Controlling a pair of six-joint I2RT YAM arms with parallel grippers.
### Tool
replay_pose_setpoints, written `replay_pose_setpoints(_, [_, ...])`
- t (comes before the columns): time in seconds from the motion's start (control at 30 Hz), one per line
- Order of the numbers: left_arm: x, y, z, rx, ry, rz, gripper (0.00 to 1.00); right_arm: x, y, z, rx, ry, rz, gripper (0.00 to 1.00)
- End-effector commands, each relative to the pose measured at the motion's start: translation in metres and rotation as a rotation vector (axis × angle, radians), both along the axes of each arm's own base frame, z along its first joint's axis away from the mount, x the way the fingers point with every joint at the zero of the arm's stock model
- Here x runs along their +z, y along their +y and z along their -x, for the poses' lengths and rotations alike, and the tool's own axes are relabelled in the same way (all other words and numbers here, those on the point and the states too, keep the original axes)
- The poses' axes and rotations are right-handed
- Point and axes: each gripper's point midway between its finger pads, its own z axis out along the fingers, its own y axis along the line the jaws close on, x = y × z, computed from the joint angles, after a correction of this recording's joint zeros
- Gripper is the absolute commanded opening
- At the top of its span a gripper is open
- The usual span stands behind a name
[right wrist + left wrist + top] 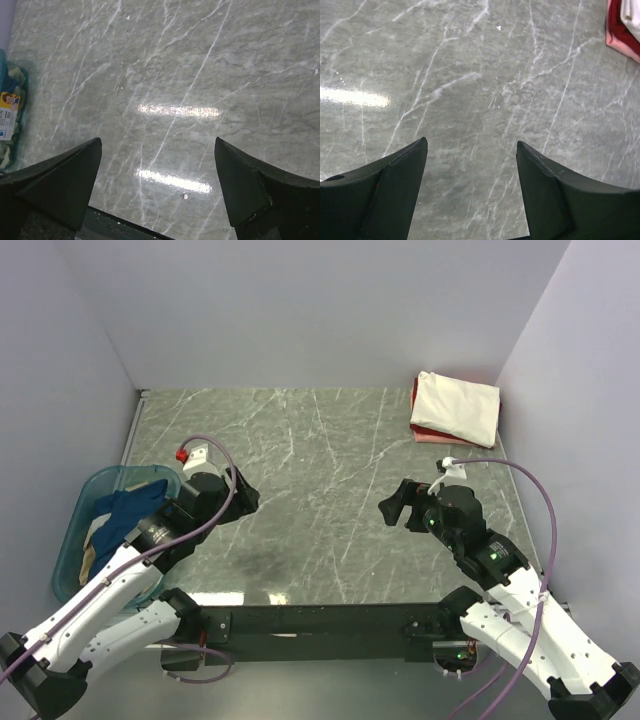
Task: Fold and stack the t-shirts
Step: Grab crumpled tshirt from bin with the left arm
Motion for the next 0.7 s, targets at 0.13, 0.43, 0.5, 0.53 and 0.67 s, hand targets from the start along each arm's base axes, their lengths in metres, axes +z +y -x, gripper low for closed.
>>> replay_pose_setpoints(0.13, [0.007, 0.024, -0.006, 0.171, 0.013, -0.018, 0.87, 0.009, 0.004, 0.0, 0.022, -0.027, -0.017, 1.0])
replay_pose_setpoints(0.43, [0.018, 0.068, -0.008, 0.409, 0.056, -0.097, 0.99, 0.004, 0.012, 0.007, 0.083, -0.013, -0.027, 1.0])
replay_pose_setpoints(0.5, [0.02, 0.092, -0.01, 0.485, 0.078, -0.132, 1.0, 0.002, 0.014, 0.008, 0.096, -0.01, -0.029, 1.0])
replay_pose_setpoints(0.53, [0.019, 0.101, -0.011, 0.509, 0.085, -0.147, 0.99, 0.002, 0.015, 0.008, 0.103, -0.008, -0.032, 1.0])
replay_pose_setpoints(0.67, [0.006, 0.163, -0.008, 0.721, 0.143, -0.23, 0.99, 0.002, 0.017, 0.007, 0.109, -0.01, -0.031, 1.0])
